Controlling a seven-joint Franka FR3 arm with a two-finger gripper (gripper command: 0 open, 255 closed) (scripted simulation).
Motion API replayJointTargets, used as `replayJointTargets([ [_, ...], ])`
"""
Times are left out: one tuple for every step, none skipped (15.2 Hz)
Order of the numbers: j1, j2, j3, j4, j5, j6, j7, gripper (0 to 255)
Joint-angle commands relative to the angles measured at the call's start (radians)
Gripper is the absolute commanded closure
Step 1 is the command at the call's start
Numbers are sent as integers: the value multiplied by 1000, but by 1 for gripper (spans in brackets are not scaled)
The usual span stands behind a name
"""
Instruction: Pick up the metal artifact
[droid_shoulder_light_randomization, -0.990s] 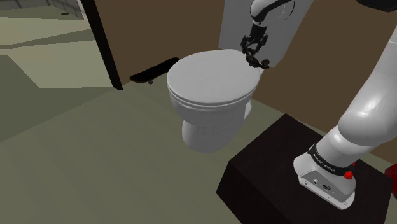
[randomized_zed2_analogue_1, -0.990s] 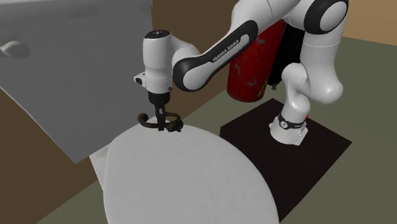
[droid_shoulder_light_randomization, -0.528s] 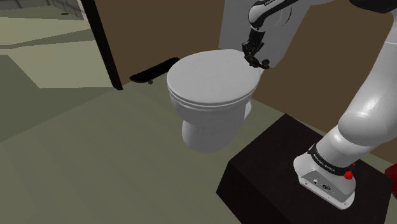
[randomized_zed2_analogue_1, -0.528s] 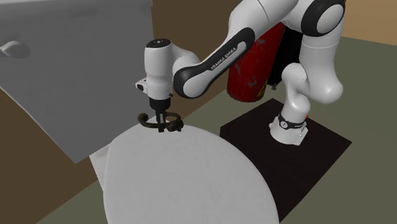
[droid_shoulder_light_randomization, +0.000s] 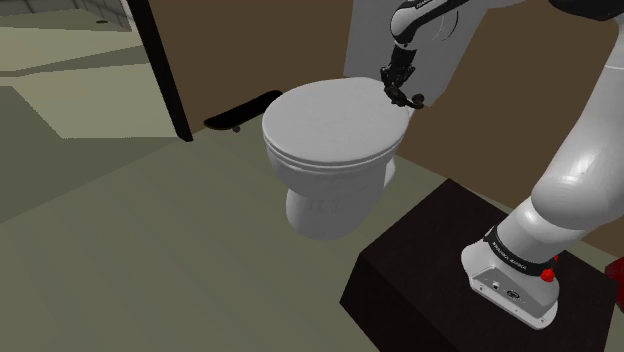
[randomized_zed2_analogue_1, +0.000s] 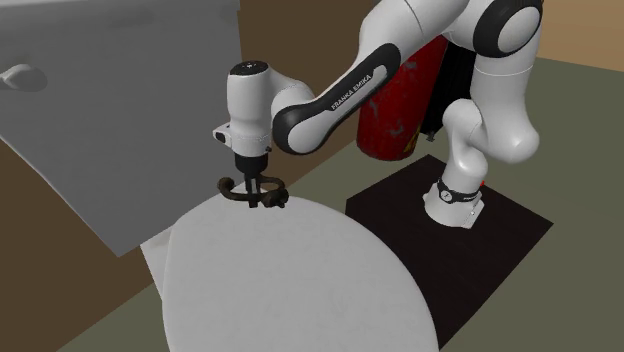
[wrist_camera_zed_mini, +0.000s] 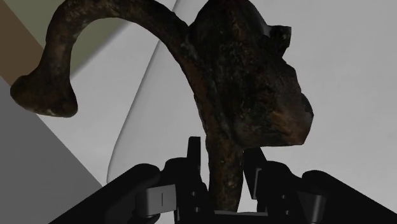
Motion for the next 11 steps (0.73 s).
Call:
replayJointTargets([
  [0,-6,-1,5,-2,-12,1,255],
  [1,-12,-1,10,-3,-24,2,255],
  [1,-18,-2,16,-5,-36,3,255],
  [2,-24,-2,22,-7,-47,3,255],
  [2,-30,-3,29,-8,-59,4,255],
  [3,-35,-3,35,-10,-71,5,255],
  [3,-40,-4,42,-11,-83,6,255],
  [3,-45,-4,49,-12,-95,6,255],
  [4,-50,-5,56,-14,-107,7,255],
  [4,-55,-5,64,-15,-119,8,255],
  [4,-59,-5,72,-16,-131,8,255],
])
